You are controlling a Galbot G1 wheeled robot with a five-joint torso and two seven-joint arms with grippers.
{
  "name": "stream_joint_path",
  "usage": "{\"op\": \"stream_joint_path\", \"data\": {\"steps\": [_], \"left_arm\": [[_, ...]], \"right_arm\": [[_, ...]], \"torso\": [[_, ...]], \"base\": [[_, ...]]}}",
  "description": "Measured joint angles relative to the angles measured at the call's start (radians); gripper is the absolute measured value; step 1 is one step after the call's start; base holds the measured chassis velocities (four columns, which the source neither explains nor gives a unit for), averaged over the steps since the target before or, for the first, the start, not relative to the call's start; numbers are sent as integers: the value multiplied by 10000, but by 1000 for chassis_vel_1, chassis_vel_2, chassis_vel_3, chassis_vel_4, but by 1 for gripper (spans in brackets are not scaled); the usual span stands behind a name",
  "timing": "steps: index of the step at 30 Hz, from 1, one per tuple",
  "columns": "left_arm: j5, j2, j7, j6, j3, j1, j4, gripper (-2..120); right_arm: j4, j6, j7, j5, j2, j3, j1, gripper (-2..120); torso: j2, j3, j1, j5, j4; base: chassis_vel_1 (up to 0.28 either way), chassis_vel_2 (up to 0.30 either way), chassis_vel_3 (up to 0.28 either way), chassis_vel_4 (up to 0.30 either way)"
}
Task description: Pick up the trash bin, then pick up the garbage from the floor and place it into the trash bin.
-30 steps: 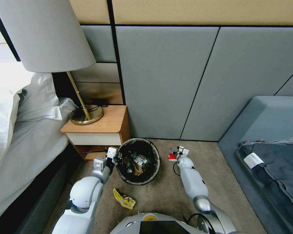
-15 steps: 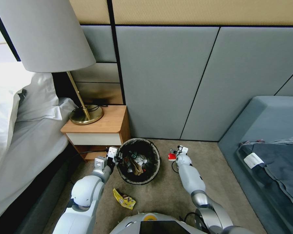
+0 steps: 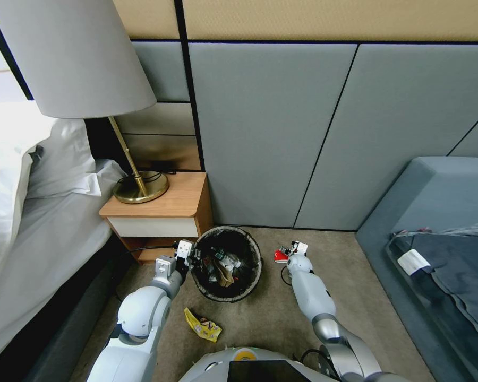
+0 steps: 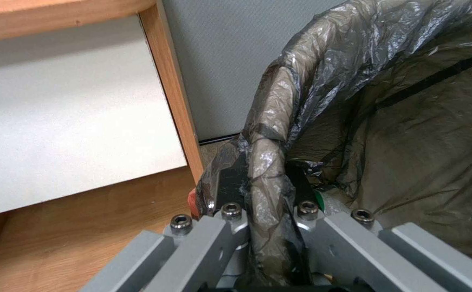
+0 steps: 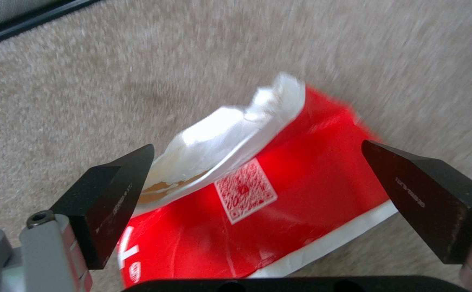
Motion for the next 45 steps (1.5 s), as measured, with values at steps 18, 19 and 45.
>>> {"op": "stream_joint_path", "data": {"steps": [18,19,45], "left_arm": [[19,-1,31,-49,5,-90,198,1],[22,-8,30,-51,6,-88,200,1],[174,-76,-5,-80,52,-38,139,1]], "right_arm": [[-1465,273,-232,1416,-23,51,648,100],[-1532,302,-279,1464,-23,51,670,99],[-1554,570,-657,1502,-18,13,464,10]], "torso": [[0,0,0,-2,0],[0,0,0,-2,0],[0,0,0,2,3]], "base": [[0,0,0,0],[0,0,0,0],[0,0,0,0]]}}
